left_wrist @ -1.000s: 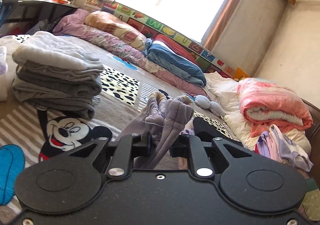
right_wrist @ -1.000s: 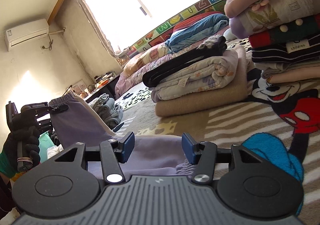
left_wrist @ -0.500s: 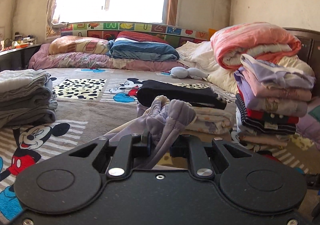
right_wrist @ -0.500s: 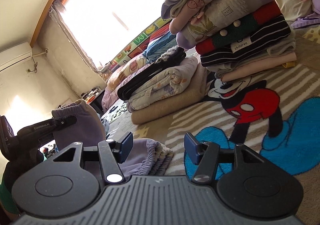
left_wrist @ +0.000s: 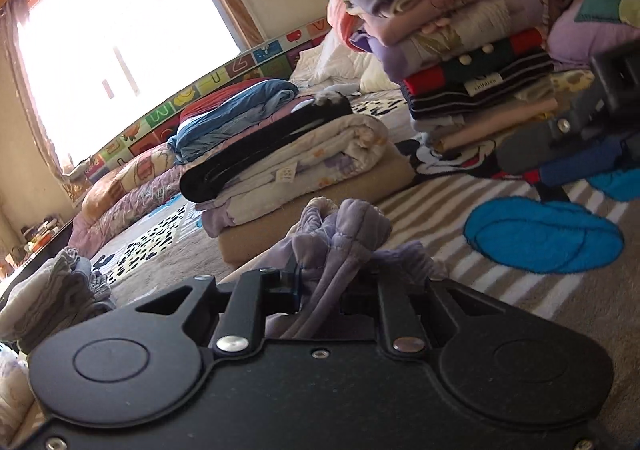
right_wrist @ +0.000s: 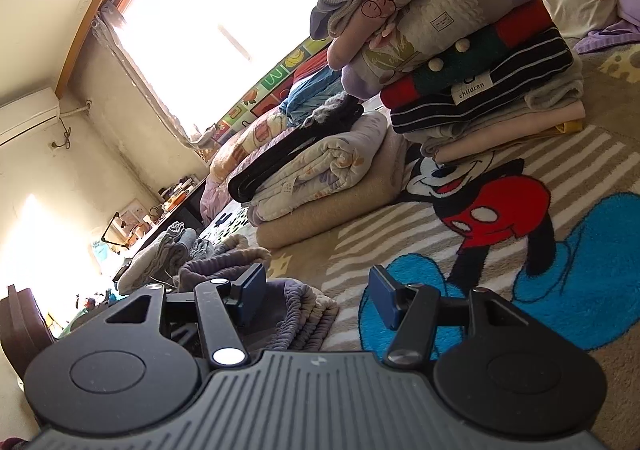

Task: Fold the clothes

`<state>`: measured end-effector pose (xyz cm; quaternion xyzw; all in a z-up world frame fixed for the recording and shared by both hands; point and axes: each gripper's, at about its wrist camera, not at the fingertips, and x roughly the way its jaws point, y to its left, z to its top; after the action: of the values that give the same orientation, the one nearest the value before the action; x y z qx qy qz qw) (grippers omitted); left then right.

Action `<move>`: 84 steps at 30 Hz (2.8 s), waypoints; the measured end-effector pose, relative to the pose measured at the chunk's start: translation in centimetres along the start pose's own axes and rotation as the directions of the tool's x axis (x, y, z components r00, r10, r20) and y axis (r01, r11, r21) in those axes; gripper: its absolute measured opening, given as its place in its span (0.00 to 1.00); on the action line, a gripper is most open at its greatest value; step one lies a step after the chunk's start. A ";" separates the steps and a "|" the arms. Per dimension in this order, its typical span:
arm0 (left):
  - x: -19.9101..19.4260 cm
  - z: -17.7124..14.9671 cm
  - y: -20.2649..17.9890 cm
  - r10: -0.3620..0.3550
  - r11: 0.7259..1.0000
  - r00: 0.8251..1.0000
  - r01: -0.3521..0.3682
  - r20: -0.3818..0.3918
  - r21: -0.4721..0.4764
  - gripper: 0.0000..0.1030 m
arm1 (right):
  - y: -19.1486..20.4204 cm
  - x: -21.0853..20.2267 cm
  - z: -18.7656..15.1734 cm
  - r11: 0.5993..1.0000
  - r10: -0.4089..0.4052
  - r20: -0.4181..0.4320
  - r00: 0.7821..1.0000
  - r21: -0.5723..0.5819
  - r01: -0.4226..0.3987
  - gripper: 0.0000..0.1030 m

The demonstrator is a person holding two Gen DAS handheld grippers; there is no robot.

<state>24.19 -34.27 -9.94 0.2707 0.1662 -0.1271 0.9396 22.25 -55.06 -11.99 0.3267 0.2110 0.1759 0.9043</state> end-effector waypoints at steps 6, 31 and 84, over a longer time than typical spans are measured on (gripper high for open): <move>-4.0 -0.6 -1.0 -0.169 0.984 0.985 0.167 0.028 0.058 0.55 | 0.0 0.3 0.1 1.000 -0.006 0.011 1.000 0.004 0.006 0.57; -5.7 -9.7 19.9 -0.150 0.983 0.989 0.150 0.009 -0.108 0.34 | 11.8 9.4 -3.4 0.917 0.052 -0.132 0.990 -0.387 -0.100 0.55; -8.4 -15.1 19.7 -0.226 0.973 0.968 0.219 0.110 0.071 0.08 | 22.9 32.8 -3.3 0.794 -0.261 -0.549 0.794 -0.590 -0.147 0.12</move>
<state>19.32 -8.54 -9.58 0.2697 0.1363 -0.2524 0.9192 44.34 -21.77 -7.81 -0.0608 0.4313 0.2997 0.8488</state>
